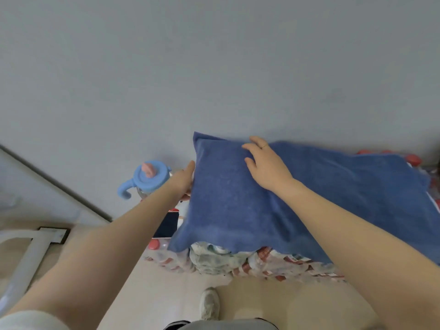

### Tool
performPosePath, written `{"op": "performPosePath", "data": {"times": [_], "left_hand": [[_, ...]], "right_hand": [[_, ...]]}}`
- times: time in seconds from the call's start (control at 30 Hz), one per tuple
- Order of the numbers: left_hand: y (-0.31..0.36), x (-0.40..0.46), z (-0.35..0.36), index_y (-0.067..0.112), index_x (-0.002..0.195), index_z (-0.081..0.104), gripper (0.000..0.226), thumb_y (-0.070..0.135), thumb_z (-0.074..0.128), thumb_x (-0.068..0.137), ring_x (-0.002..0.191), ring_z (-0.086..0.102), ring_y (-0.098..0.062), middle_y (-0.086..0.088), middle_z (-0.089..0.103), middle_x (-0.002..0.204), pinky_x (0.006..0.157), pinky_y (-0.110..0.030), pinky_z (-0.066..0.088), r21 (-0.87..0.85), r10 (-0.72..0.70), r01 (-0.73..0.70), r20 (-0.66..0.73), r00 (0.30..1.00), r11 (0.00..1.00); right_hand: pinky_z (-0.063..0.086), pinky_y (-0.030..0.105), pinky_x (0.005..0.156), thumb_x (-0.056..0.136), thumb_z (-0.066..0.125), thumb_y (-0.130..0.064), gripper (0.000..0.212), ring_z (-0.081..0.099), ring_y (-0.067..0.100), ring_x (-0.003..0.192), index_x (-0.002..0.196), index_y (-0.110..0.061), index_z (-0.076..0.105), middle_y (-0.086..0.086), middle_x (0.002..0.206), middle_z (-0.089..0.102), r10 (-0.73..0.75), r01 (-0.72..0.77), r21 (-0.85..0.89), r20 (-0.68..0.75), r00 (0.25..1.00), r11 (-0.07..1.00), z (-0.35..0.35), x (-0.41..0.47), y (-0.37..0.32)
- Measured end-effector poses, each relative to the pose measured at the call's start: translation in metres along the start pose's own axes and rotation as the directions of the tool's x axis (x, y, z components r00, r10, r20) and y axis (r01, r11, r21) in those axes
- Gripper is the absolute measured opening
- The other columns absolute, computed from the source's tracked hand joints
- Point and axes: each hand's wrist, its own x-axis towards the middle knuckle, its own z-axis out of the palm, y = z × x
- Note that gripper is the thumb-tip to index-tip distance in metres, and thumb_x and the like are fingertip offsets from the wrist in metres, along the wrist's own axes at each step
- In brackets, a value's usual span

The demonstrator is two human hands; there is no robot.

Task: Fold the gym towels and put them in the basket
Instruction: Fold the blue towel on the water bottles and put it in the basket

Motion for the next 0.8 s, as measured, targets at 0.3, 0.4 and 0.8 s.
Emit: {"op": "performPosePath", "data": {"times": [0.3,0.4,0.8], "left_hand": [[-0.065,-0.088,0.01,0.01,0.073,0.054,0.057,0.06,0.034,0.089,0.051,0.052,-0.014,-0.004,0.054,0.065,0.047,-0.022,0.039,-0.308,-0.189,0.167,-0.041,0.981,0.937],[-0.082,-0.105,0.021,0.014,0.089,0.056,0.036,0.05,0.052,0.086,0.064,0.051,-0.016,-0.003,0.055,0.073,0.056,-0.026,0.043,-0.474,-0.218,0.151,-0.089,0.972,0.867],[-0.016,-0.17,0.139,0.014,0.097,0.046,0.016,0.017,0.058,0.087,0.066,0.051,-0.004,0.006,0.054,0.075,0.057,-0.013,0.041,0.096,0.589,-0.593,-0.323,0.741,0.799]], "right_hand": [[0.042,0.025,0.088,0.094,0.04,-0.009,0.025,0.054,0.017,0.105,0.107,-0.01,0.061,0.001,0.123,0.05,-0.113,0.116,0.117,-0.03,0.993,0.986,-0.004,-0.048,0.004],[0.044,0.027,0.086,0.094,0.04,-0.008,0.024,0.055,0.017,0.101,0.103,-0.01,0.062,0.001,0.12,0.052,-0.134,0.138,0.148,-0.039,0.99,0.979,-0.006,-0.072,0.011],[0.039,0.021,0.077,0.092,0.04,-0.002,0.025,0.052,0.012,0.091,0.102,-0.009,0.063,0.002,0.112,0.059,0.099,-0.019,0.288,-0.265,0.959,0.957,-0.055,-0.168,0.095]]}}
